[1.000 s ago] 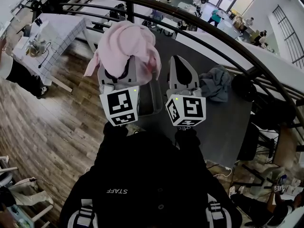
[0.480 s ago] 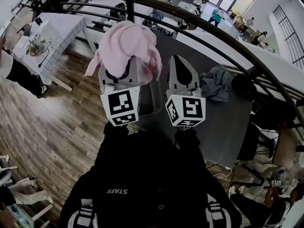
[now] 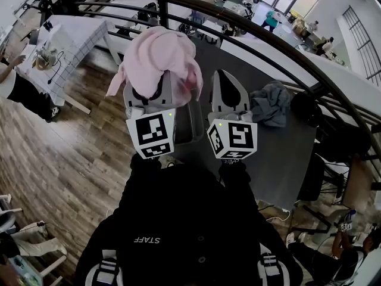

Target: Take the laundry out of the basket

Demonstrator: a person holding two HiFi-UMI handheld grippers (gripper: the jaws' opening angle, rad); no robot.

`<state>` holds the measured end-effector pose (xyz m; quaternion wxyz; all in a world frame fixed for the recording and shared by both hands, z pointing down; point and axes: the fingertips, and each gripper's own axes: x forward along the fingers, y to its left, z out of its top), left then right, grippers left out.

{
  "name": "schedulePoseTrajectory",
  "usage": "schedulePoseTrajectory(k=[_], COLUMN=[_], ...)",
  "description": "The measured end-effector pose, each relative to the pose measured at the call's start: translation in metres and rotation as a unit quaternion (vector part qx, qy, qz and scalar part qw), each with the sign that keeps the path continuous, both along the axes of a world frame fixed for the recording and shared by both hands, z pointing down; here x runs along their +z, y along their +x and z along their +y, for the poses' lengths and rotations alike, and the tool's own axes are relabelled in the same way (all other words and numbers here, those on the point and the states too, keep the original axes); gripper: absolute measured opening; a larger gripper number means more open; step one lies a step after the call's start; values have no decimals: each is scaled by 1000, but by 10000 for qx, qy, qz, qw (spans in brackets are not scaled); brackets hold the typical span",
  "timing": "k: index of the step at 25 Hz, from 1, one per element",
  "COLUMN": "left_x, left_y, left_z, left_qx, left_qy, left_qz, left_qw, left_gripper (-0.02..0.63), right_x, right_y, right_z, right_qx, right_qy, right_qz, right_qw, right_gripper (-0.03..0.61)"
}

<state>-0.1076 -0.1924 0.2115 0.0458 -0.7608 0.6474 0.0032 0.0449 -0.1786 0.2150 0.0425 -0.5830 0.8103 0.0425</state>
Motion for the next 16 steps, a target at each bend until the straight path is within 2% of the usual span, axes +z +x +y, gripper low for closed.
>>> schedulePoseTrajectory(k=[16], left_x=[-2], left_y=[-5], left_z=[2], left_qx=[-84], left_qy=[110], left_qz=[33], left_qw=[9999], left_gripper=[172], right_x=[4], right_y=[-1], right_z=[-1], right_qx=[20], right_qy=[5], right_qz=[32], right_qw=[10000], right_gripper=[14])
